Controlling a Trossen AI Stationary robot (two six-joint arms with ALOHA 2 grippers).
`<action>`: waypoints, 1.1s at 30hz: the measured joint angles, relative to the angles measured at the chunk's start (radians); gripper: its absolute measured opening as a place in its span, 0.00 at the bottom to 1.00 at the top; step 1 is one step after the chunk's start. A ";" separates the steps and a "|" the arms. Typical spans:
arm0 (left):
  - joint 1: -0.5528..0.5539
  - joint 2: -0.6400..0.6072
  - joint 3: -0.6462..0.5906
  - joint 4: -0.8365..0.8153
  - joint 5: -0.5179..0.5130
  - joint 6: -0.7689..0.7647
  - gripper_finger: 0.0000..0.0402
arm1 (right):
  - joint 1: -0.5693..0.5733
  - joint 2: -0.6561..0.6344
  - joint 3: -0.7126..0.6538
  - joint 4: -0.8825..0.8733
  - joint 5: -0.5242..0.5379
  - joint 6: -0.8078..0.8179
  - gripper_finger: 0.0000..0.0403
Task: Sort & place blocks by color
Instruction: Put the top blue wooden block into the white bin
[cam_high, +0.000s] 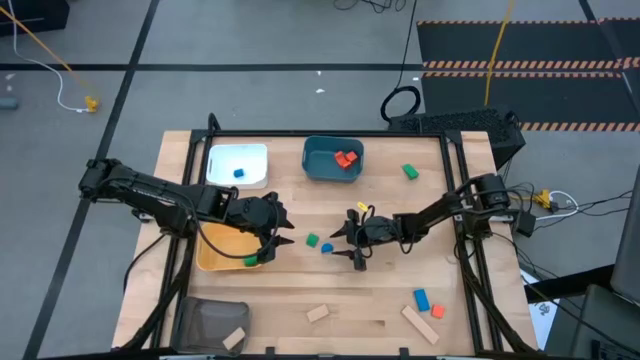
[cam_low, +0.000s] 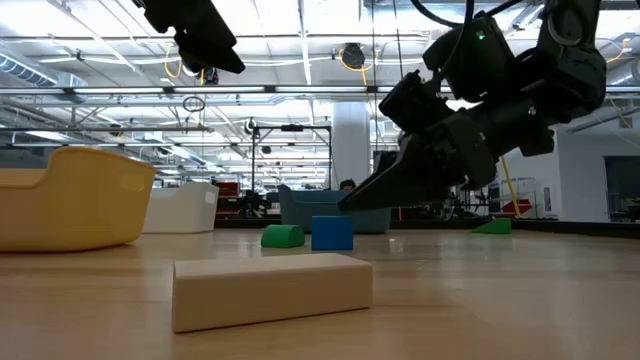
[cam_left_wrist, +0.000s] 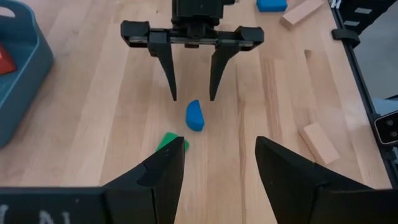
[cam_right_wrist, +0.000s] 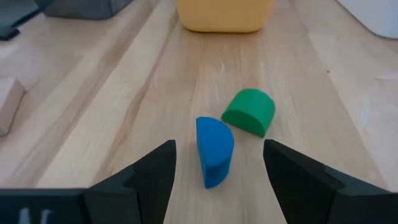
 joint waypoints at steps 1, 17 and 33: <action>0.000 0.000 0.000 0.000 0.000 0.005 0.49 | 0.000 0.008 0.000 0.006 0.000 0.000 0.58; 0.001 0.000 0.000 0.004 -0.011 0.001 0.49 | 0.000 0.135 0.000 0.181 0.002 -0.026 0.58; 0.001 0.000 0.000 0.012 -0.060 -0.016 0.49 | -0.007 0.137 0.018 0.202 0.003 -0.053 0.58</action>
